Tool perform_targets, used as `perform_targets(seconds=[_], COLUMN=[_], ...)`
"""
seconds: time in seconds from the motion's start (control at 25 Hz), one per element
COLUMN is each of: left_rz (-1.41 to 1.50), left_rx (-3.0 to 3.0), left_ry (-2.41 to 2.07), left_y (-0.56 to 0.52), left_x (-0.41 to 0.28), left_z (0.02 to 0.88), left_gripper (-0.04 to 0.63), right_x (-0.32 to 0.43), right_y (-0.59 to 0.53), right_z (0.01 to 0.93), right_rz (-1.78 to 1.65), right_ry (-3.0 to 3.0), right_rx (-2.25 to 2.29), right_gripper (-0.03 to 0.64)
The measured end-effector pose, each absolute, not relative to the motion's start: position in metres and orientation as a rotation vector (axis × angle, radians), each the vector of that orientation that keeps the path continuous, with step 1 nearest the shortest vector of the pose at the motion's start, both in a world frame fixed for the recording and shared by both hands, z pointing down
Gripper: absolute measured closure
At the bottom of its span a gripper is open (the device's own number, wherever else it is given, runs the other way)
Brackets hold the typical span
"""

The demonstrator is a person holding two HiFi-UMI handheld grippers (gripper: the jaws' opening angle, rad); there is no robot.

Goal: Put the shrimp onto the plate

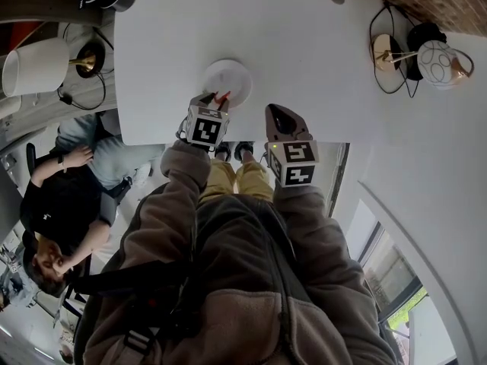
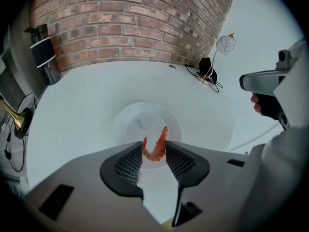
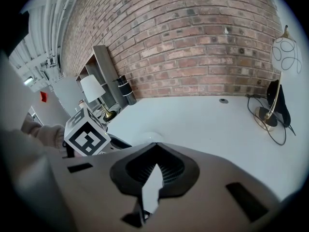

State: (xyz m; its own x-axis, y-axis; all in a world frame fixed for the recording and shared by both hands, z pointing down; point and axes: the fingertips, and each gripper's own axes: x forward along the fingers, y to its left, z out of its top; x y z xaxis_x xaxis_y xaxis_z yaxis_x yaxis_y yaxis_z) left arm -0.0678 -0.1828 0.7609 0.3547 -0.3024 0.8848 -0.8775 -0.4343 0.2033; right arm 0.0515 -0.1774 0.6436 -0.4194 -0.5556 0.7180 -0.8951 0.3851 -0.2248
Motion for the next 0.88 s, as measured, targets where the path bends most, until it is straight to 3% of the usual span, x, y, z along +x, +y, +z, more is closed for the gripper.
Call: perform_targets(seconds=[0.88], left_rz=[1.203], left_rx=[1.819], left_ry=[-0.989], left_y=[-0.180], left_x=[-0.062], left_z=[0.785], left_gripper=[0.446], right_x=[0.071], right_y=[-0.163], right_z=[0.655], right_rz=[0.877], right_ry=[-2.077], right_rx=[1.252], right_gripper=[0.615])
